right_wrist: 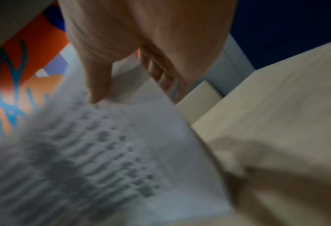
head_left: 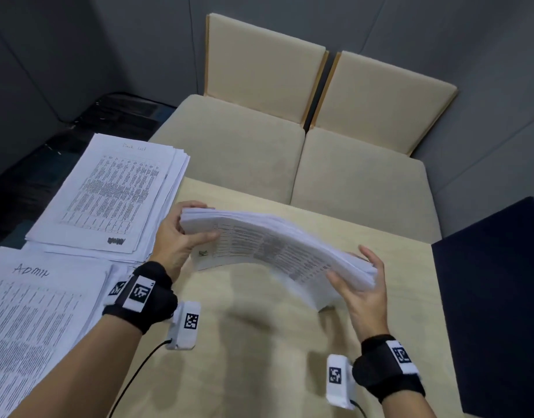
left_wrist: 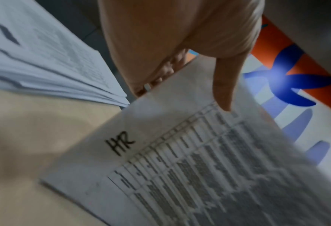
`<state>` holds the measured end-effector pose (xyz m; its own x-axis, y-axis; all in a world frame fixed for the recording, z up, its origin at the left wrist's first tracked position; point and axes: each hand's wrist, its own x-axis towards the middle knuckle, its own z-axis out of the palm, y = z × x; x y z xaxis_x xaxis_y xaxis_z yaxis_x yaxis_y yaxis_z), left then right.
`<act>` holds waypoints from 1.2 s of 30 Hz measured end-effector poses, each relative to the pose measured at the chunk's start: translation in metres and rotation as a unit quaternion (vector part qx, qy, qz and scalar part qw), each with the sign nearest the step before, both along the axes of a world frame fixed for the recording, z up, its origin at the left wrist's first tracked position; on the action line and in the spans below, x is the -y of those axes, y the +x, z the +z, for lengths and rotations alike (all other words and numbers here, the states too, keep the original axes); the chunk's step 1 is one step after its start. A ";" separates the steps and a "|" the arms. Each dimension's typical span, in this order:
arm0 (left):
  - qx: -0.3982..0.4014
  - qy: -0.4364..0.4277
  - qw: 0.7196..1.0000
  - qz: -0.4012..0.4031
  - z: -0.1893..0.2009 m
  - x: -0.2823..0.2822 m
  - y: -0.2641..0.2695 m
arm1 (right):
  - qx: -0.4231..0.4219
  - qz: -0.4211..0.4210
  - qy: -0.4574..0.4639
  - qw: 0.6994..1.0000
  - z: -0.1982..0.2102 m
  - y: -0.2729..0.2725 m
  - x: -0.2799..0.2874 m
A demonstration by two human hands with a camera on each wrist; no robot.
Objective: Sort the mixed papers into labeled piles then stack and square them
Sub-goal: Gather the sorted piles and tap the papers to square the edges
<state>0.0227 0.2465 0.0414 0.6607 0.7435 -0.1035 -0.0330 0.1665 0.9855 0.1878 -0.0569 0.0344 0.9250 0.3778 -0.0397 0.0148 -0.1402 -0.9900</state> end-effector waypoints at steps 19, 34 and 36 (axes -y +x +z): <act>-0.053 -0.038 0.998 -0.019 -0.026 -0.017 0.056 | -0.069 0.007 0.032 0.997 -0.027 0.047 -0.026; -0.159 0.066 0.985 -0.030 -0.015 0.005 0.061 | -0.029 0.121 -0.140 0.982 -0.025 0.047 -0.011; -0.164 0.056 0.983 -0.067 0.003 0.006 0.049 | -0.097 0.109 -0.111 0.983 -0.007 0.050 -0.005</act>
<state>0.0714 0.2405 0.0449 0.6977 0.6717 -0.2492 0.3042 0.0371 0.9519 0.2374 -0.0516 0.0270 0.7900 0.5276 -0.3124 -0.1187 -0.3684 -0.9221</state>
